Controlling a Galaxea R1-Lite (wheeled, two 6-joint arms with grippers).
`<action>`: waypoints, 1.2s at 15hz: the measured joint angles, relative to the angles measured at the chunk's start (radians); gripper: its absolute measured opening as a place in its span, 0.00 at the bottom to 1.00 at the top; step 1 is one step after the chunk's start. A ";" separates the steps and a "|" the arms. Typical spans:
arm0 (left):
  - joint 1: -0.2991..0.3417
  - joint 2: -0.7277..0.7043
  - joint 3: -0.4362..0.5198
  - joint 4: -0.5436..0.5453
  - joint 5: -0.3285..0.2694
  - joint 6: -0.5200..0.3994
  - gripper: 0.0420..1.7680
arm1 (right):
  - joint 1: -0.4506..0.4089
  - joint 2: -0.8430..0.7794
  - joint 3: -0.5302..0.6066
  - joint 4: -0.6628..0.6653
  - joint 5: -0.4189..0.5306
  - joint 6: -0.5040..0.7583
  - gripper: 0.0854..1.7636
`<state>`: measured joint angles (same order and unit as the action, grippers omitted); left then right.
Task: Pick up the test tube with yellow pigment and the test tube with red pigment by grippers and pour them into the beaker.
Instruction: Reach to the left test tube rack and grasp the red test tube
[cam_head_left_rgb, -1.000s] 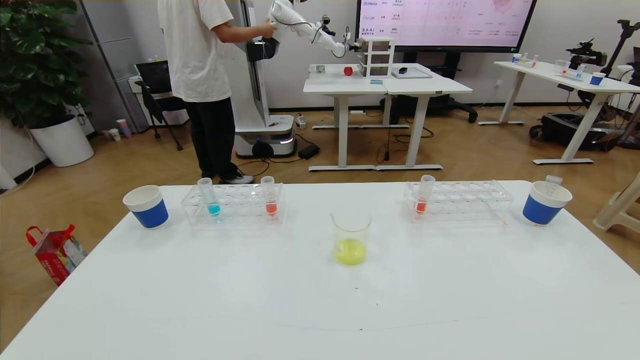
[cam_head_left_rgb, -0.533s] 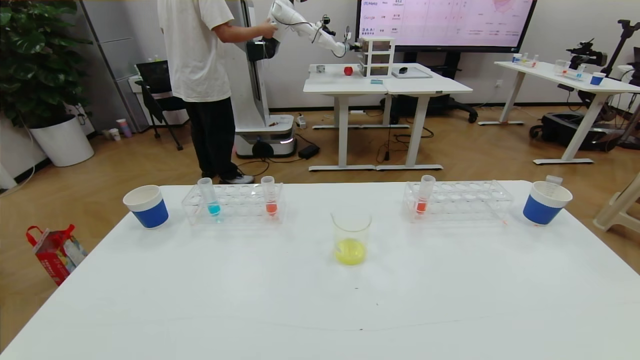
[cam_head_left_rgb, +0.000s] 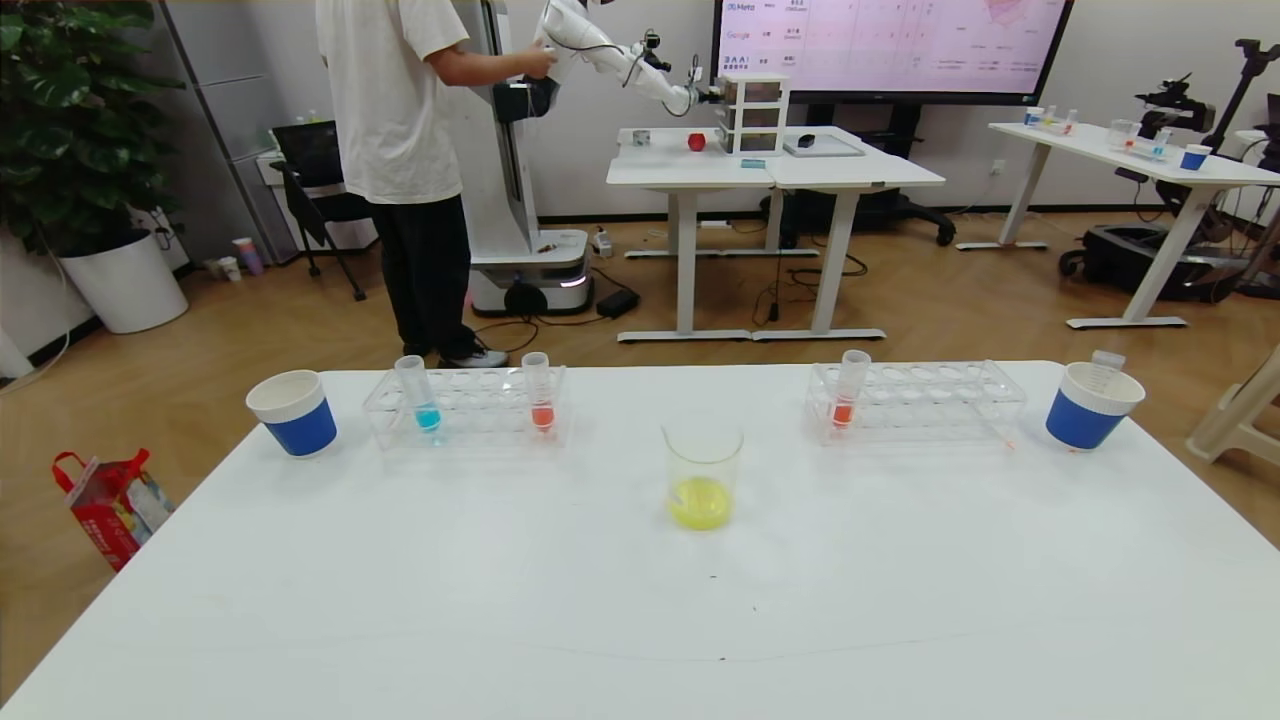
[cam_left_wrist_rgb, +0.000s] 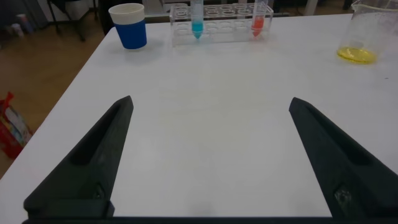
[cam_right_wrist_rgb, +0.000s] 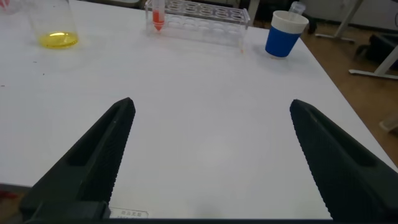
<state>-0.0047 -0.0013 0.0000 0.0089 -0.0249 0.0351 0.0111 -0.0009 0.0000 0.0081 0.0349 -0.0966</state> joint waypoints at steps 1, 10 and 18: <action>0.000 0.000 0.000 -0.001 -0.001 -0.001 0.99 | 0.000 0.000 0.000 0.000 0.000 0.001 0.98; -0.002 0.117 -0.148 0.003 0.026 -0.002 0.99 | 0.000 0.000 0.000 0.000 0.000 0.002 0.98; -0.027 0.857 -0.341 -0.573 0.034 -0.027 0.99 | 0.000 0.000 0.000 0.000 0.000 0.002 0.98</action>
<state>-0.0313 0.8557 -0.3411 -0.5638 0.0089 0.0081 0.0109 -0.0009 0.0000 0.0077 0.0345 -0.0943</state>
